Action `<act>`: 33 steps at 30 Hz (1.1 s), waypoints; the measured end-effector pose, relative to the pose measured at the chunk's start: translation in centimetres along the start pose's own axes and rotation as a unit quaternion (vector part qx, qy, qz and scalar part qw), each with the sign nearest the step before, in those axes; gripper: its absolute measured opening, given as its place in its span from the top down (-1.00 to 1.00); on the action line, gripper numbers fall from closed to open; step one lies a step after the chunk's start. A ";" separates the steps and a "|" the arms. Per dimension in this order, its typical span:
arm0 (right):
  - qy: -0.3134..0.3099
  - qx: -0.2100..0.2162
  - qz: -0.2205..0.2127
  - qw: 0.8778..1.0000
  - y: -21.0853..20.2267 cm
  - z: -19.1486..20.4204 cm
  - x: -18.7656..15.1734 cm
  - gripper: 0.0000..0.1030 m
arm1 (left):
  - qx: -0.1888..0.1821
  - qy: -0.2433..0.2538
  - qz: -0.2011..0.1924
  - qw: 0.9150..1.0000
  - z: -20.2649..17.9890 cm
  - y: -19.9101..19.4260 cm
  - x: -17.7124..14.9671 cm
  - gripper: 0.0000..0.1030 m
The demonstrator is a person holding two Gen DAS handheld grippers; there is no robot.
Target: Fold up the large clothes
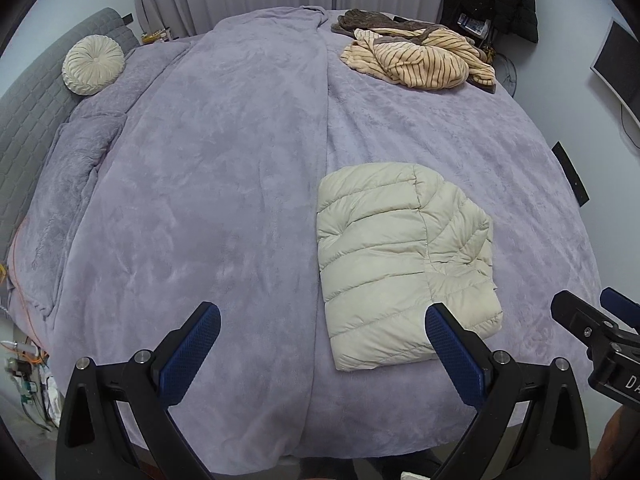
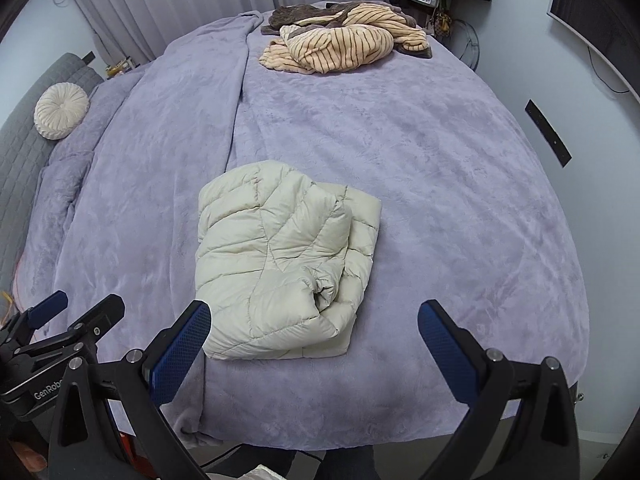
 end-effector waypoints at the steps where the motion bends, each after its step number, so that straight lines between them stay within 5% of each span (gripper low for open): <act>1: 0.001 -0.003 0.001 1.000 -0.1 -0.1 -0.2 -0.99 | 0.003 0.002 -0.001 1.000 -0.1 -0.2 -0.1 -0.99; 33: -0.002 -0.011 -0.012 1.000 -1.8 -1.0 -0.9 -0.99 | 0.012 0.005 0.000 1.000 -1.3 -1.8 -1.2 -0.99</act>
Point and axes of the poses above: each gripper's, at about its wrist camera, not at the fingertips, and y roughly the way its jaws point, z to its left, x to its top, the point moved 5 cm from there along y, roughly the way its jaws point, and after that the axes turned 14 degrees about y, right-handed, at the moved point
